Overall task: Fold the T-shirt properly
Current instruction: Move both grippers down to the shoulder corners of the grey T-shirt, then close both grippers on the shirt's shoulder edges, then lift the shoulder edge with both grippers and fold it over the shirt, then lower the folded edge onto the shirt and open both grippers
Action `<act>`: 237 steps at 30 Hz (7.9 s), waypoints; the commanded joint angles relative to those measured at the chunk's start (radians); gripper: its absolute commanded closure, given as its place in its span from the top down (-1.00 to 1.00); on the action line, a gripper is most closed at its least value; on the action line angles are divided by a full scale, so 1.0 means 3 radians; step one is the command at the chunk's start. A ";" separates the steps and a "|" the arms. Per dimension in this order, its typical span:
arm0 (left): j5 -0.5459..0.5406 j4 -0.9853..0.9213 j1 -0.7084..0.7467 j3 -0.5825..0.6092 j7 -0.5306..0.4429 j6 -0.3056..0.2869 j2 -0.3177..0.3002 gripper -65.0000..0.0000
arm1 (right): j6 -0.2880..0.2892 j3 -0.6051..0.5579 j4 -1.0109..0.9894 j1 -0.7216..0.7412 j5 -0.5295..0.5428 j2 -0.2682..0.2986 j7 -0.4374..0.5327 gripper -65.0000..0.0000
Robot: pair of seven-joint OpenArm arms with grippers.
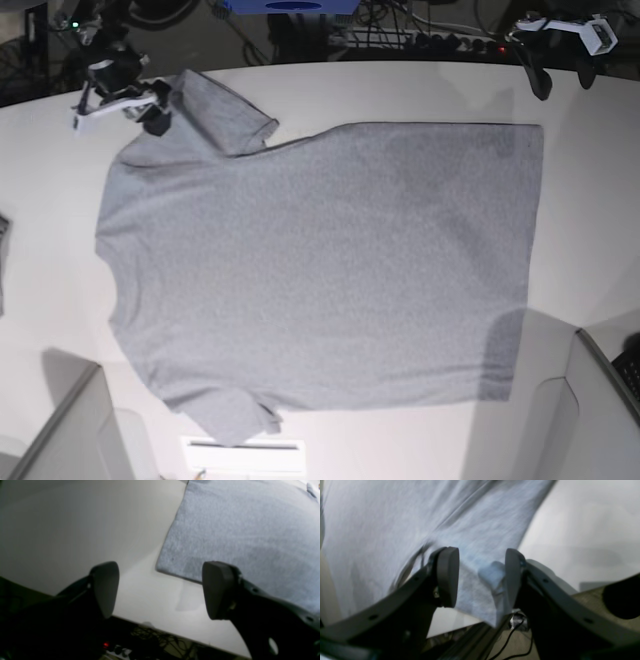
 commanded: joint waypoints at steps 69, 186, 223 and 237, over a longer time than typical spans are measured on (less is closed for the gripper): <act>-0.0316 -0.0785 -0.2103 -0.1192 0.3130 -0.0933 0.0743 -0.45 | 0.0048 0.0041 -0.0706 0.0399 0.0034 -0.0027 -0.0619 -1.00; 0.0707 -0.1271 -0.4225 -0.0982 0.4240 -0.0181 0.0518 -1.00 | -0.0530 -0.0900 -0.2164 0.2844 0.0376 0.0930 -0.0465 -1.00; -0.0112 -0.1184 -0.3279 -0.1851 0.3657 -0.0953 0.0712 0.33 | -0.1005 -0.0092 -0.0139 0.0757 0.0387 -0.0032 0.0619 -0.24; -0.0112 -0.1737 -0.3499 -0.1596 0.3468 -0.0948 0.0681 0.33 | -0.1005 -0.0067 -0.0471 0.0783 0.0392 0.0040 0.0619 -0.23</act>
